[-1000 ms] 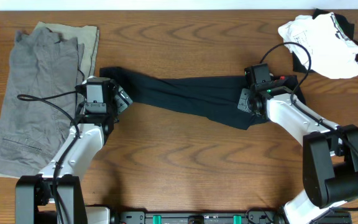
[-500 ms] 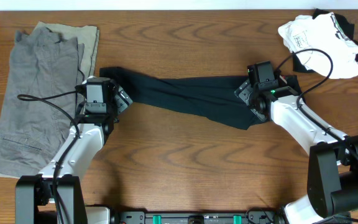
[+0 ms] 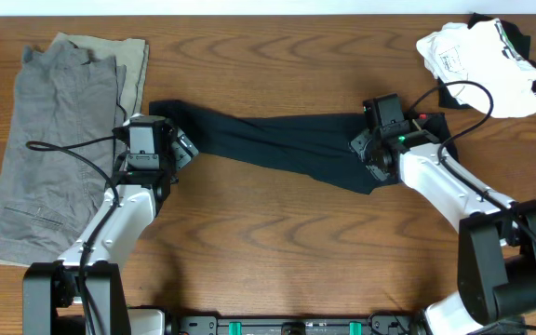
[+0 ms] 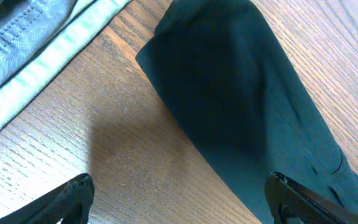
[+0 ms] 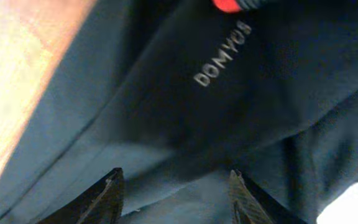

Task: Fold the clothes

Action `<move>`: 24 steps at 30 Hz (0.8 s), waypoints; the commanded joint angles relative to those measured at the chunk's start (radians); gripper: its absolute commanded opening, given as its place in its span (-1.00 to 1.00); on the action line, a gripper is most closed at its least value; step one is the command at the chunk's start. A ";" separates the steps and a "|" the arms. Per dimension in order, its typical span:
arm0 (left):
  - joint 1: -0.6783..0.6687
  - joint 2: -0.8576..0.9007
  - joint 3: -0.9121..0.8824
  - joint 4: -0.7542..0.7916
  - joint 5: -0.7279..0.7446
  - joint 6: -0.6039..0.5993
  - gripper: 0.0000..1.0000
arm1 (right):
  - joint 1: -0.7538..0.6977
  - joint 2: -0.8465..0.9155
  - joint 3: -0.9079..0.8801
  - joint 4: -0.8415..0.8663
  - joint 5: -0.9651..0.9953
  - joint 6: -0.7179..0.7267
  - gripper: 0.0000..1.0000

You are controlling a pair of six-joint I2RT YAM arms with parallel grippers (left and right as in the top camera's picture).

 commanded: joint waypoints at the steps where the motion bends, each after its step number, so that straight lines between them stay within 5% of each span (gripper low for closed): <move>1: 0.000 -0.018 0.011 -0.007 -0.001 0.006 0.78 | 0.008 0.030 0.007 -0.021 -0.004 0.014 0.02; 7: 0.000 -0.018 0.011 -0.025 -0.001 0.006 0.78 | 0.006 0.033 0.007 -0.021 0.027 0.014 0.01; 18: 0.000 -0.018 0.011 -0.025 -0.001 0.006 0.78 | 0.006 0.035 0.007 0.019 0.125 -0.050 -0.52; 24: 0.000 -0.018 0.011 -0.025 -0.001 0.006 0.79 | 0.006 0.059 0.006 0.022 0.124 -0.056 -0.53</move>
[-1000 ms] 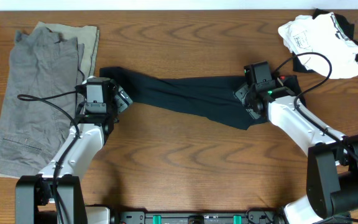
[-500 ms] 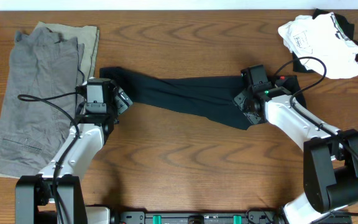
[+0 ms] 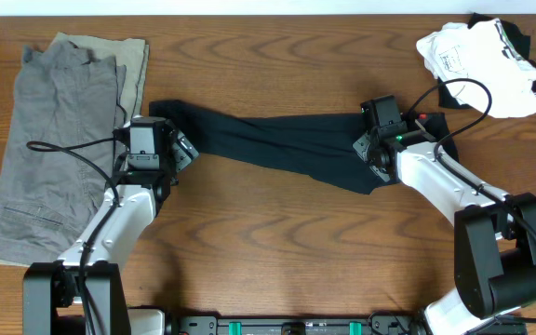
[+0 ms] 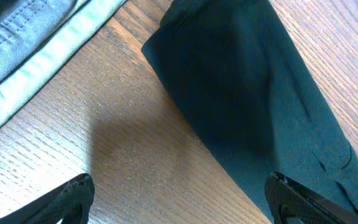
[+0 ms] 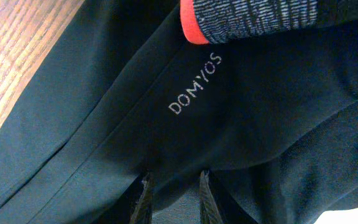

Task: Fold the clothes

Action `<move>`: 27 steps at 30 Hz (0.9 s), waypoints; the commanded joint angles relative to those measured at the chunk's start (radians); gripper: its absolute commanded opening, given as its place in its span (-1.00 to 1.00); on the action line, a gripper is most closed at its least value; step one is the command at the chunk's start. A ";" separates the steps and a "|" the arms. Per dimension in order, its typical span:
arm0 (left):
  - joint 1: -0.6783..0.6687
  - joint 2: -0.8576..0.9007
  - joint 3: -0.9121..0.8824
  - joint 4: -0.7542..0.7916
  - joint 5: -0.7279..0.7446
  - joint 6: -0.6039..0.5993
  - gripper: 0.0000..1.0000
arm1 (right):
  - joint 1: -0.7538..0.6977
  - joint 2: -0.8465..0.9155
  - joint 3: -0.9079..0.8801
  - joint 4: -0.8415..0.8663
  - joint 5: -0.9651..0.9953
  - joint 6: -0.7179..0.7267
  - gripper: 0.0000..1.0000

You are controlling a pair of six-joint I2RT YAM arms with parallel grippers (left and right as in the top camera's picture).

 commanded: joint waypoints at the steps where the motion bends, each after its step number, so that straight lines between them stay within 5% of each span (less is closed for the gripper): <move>1: 0.000 -0.018 0.011 -0.003 -0.001 0.006 0.78 | 0.006 0.039 0.006 0.006 0.027 -0.016 -0.54; 4: 0.000 -0.018 0.011 -0.003 -0.001 0.006 0.78 | 0.006 0.061 0.006 0.010 0.006 -0.016 -0.55; 8: 0.000 -0.018 0.011 -0.003 -0.001 0.006 0.78 | 0.006 0.071 0.006 0.031 0.002 -0.047 -0.98; 27: 0.000 -0.018 0.011 -0.002 -0.001 0.006 0.74 | -0.010 0.060 0.073 0.282 0.087 -0.352 -0.97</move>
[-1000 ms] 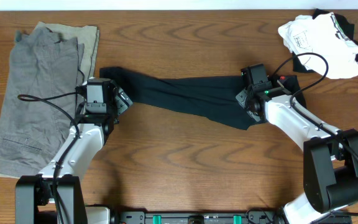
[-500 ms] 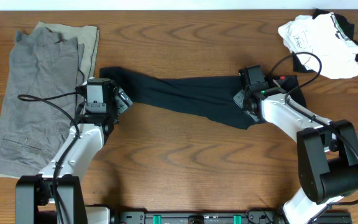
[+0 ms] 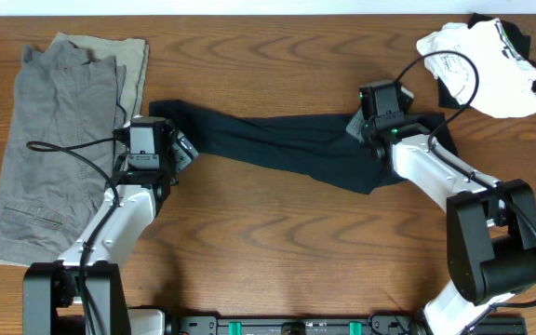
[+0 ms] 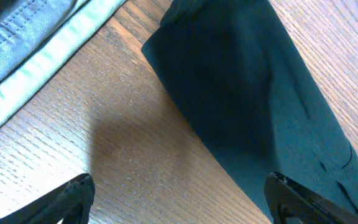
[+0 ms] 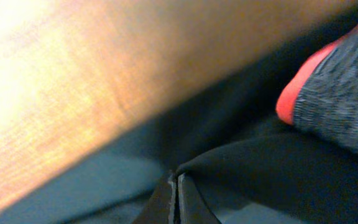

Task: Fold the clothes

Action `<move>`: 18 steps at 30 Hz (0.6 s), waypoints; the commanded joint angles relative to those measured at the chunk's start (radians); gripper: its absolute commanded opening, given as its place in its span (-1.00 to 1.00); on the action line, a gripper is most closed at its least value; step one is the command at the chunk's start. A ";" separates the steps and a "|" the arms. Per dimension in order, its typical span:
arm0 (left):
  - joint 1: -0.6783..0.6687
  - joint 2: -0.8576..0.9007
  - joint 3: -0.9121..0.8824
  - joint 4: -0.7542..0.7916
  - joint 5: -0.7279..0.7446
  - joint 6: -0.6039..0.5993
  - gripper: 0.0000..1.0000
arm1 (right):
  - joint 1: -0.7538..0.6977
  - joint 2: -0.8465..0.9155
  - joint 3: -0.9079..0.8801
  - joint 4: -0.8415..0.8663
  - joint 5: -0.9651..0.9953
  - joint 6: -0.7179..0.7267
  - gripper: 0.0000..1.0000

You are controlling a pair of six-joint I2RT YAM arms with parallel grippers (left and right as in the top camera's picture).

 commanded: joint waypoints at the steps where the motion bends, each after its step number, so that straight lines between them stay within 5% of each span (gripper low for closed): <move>1: 0.000 -0.018 0.011 -0.002 -0.001 0.006 0.72 | -0.007 -0.001 0.017 0.032 0.085 -0.054 -0.97; 13: 0.000 -0.018 0.011 -0.002 -0.001 0.006 0.71 | -0.035 0.161 0.017 0.202 0.095 -0.057 -0.93; 18: 0.000 -0.018 0.011 -0.002 -0.002 0.006 0.71 | -0.057 0.161 0.018 0.296 0.072 -0.097 -0.66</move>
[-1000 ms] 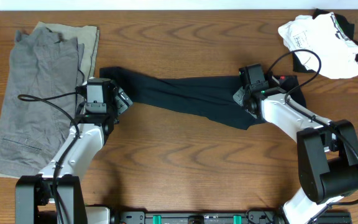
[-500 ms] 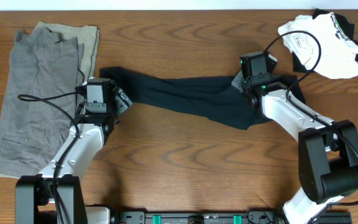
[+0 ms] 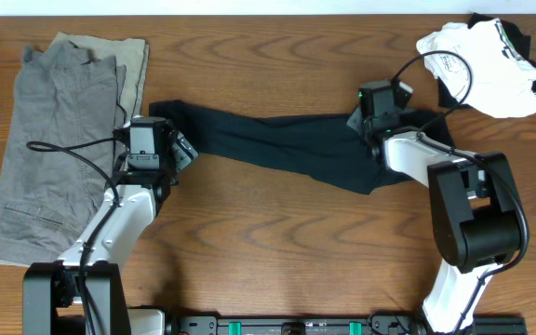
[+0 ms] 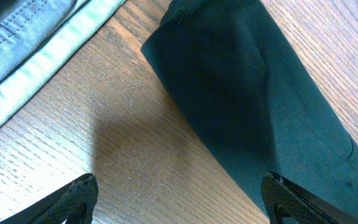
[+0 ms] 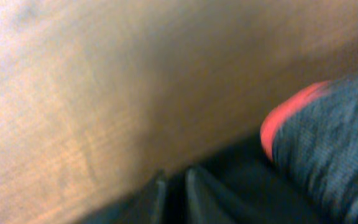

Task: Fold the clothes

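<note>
Long dark trousers (image 3: 277, 144) lie stretched across the table's middle. Their left end (image 4: 241, 99) fills the left wrist view. My left gripper (image 3: 184, 149) hovers open beside that end, one mesh fingertip (image 4: 73, 199) over bare wood, the other (image 4: 291, 199) over cloth, with nothing between them. My right gripper (image 3: 359, 123) is at the trousers' upper right edge. In the blurred right wrist view its jaws (image 5: 178, 193) stand almost together on dark cloth, next to a red-trimmed grey waistband (image 5: 316, 137).
Folded grey trousers (image 3: 54, 140) lie at the far left, their pale hem (image 4: 36, 68) close to the dark trousers' end. A crumpled white garment (image 3: 482, 56) sits at the back right corner. Bare wood (image 3: 277, 251) shows in front.
My right gripper shifted slightly toward the table's back edge, still pinched on the trousers' cloth; its view shows more wood. The left arm and the garment's left end stay put.
First my right gripper stood open over the trousers near the printed logo. Then its fingers had narrowed on the cloth there. Later it was shut on a fold near the waistband, further back, and it still grips there. My left gripper stayed open by the left end throughout.
</note>
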Action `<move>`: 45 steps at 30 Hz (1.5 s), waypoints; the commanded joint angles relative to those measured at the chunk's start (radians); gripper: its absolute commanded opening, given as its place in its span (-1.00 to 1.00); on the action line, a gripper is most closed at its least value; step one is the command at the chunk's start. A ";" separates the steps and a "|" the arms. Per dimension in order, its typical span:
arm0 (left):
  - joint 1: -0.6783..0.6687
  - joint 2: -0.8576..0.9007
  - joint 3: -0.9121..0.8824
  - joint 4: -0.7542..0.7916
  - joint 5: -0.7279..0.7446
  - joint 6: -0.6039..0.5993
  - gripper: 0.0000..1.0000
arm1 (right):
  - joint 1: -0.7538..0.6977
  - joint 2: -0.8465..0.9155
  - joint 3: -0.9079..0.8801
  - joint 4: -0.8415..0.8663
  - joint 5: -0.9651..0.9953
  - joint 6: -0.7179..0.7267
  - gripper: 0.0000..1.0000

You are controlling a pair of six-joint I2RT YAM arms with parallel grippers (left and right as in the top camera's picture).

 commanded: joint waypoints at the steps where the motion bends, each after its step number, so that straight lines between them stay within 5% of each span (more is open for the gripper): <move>1: 0.000 -0.018 0.011 -0.002 -0.002 0.006 0.71 | -0.027 -0.008 0.013 0.036 -0.006 -0.039 -0.60; 3: 0.000 -0.018 0.011 -0.002 -0.002 0.006 0.71 | -0.035 -0.008 0.013 0.045 -0.009 -0.039 -0.53; 8: 0.000 -0.018 0.011 -0.002 -0.002 0.006 0.71 | -0.058 -0.011 0.017 0.077 -0.082 -0.158 0.50; 11: 0.000 -0.018 0.011 -0.003 -0.002 0.011 0.71 | -0.071 -0.029 0.037 0.048 -0.153 -0.238 0.95; 20: 0.004 -0.019 0.058 -0.028 0.079 0.244 0.86 | -0.086 -0.180 0.150 -0.228 -0.376 -0.504 0.98; 30: 0.086 0.073 0.442 -0.468 0.213 0.505 0.96 | -0.086 -0.378 0.171 -0.408 -0.427 -0.552 0.99; 38: 0.114 0.248 0.528 -0.454 0.314 0.721 0.96 | -0.086 -0.381 0.171 -0.579 -0.447 -0.589 0.99; 45: 0.152 0.358 0.528 -0.414 0.321 0.755 0.92 | -0.086 -0.381 0.171 -0.611 -0.453 -0.589 0.98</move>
